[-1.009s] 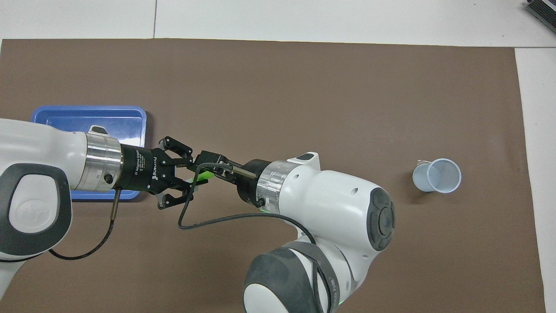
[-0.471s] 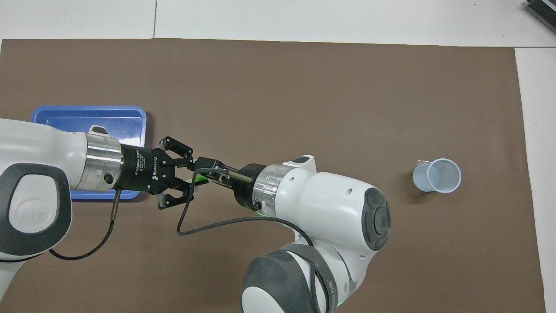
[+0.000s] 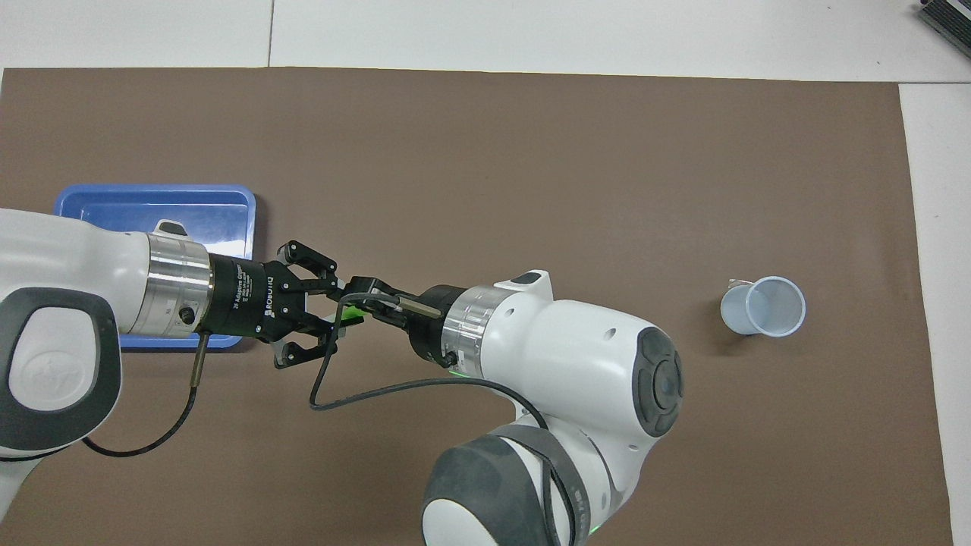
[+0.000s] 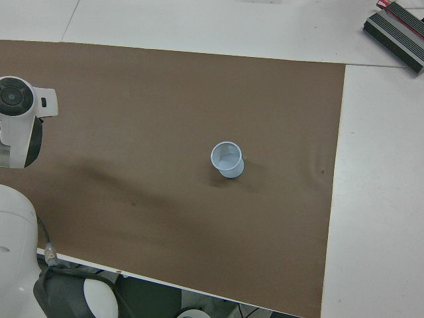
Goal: Transfer and insert pens with both arms
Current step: 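Grasp the free end of the green pen with the right gripper, then open the left gripper while the right gripper pulls the pen away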
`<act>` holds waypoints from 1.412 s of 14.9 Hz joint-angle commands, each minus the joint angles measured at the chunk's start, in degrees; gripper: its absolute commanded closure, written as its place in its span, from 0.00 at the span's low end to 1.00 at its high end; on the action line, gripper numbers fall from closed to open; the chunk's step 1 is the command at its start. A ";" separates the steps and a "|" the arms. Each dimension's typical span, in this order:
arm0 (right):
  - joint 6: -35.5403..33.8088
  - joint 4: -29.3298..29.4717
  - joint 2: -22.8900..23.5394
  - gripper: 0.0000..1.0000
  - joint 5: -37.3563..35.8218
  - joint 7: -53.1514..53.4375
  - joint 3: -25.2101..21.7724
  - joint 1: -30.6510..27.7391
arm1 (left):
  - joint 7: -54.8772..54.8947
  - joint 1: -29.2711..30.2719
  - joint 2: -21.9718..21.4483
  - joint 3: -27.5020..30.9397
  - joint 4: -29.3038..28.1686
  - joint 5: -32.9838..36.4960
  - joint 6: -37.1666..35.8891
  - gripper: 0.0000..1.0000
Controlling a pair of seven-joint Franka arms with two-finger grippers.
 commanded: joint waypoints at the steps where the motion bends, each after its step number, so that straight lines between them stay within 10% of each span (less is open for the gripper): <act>1: -1.22 0.31 0.06 0.51 0.73 -1.87 0.21 -0.65 | 1.33 0.45 -2.00 0.28 -1.87 -1.49 -0.89 1.00; 4: -1.22 0.13 -0.21 0.64 0.73 -1.87 0.21 -0.65 | 1.33 0.45 -2.26 0.28 -2.13 -1.49 -0.89 1.00; 7: -1.22 0.04 -0.21 1.00 0.73 -1.87 0.29 -0.74 | 1.77 0.45 -2.79 0.28 -2.74 -1.49 -0.89 1.00; 14: -1.40 -0.05 -0.21 1.00 0.82 -1.78 0.21 -0.83 | 1.86 0.36 -2.97 0.37 -3.01 -1.49 -0.89 1.00; 16: -1.48 -0.05 -0.21 1.00 0.82 -1.87 0.21 -0.92 | 2.03 0.10 -3.23 0.28 -3.01 -1.32 -0.63 0.59; 21: -5.25 0.04 -0.21 1.00 0.73 -4.66 0.12 -3.11 | 2.12 0.63 -4.02 0.37 -3.36 -1.05 -0.98 0.53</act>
